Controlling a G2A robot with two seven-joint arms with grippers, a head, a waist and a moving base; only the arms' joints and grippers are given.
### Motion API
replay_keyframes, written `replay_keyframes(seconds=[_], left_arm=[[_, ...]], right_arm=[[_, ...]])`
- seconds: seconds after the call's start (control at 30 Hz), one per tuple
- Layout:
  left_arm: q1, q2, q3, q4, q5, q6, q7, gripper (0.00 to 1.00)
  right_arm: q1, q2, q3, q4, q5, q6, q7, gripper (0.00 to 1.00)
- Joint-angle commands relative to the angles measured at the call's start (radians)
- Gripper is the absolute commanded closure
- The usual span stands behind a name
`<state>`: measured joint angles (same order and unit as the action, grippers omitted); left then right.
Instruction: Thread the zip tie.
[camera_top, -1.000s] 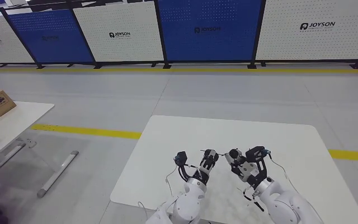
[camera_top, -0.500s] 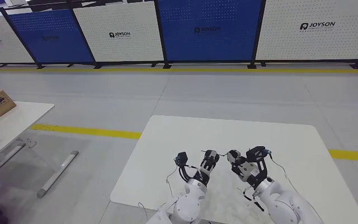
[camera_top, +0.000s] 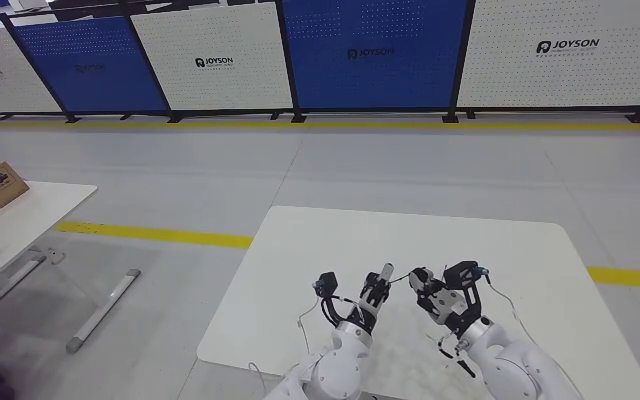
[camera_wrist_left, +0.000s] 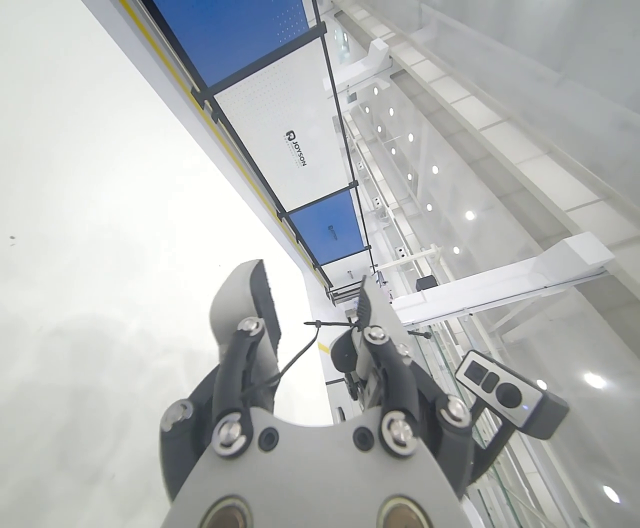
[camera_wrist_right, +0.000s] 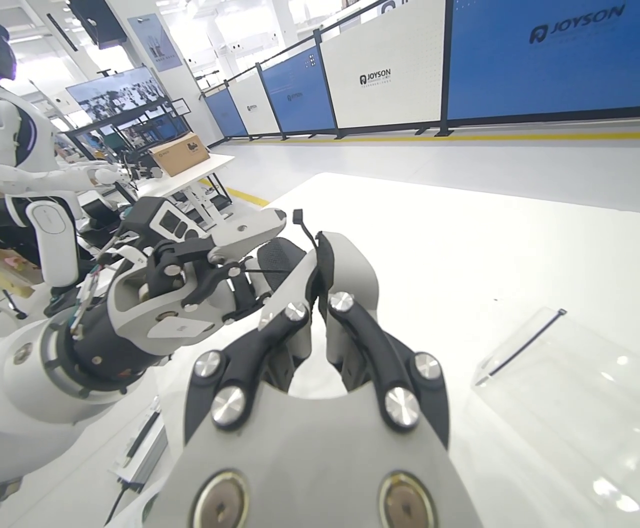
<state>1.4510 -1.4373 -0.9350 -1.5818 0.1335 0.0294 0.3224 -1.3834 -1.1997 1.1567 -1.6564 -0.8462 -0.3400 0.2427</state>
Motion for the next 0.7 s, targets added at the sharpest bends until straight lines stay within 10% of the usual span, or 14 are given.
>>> replay_keyframes(seconds=[0.0,0.33,0.67], left_arm=[[-0.001,-0.001,0.002,0.002,0.005,0.001,-0.003,0.41],[-0.006,-0.004,0.010,0.016,0.027,0.012,-0.018,1.00],[-0.007,-0.007,0.006,0.019,0.025,0.009,-0.026,1.00]], right_arm=[[-0.001,0.002,0.000,-0.002,0.000,0.000,-0.001,1.00],[-0.004,0.008,-0.005,-0.007,-0.011,0.000,-0.012,1.00],[-0.004,0.009,-0.006,-0.001,-0.012,0.000,-0.016,1.00]])
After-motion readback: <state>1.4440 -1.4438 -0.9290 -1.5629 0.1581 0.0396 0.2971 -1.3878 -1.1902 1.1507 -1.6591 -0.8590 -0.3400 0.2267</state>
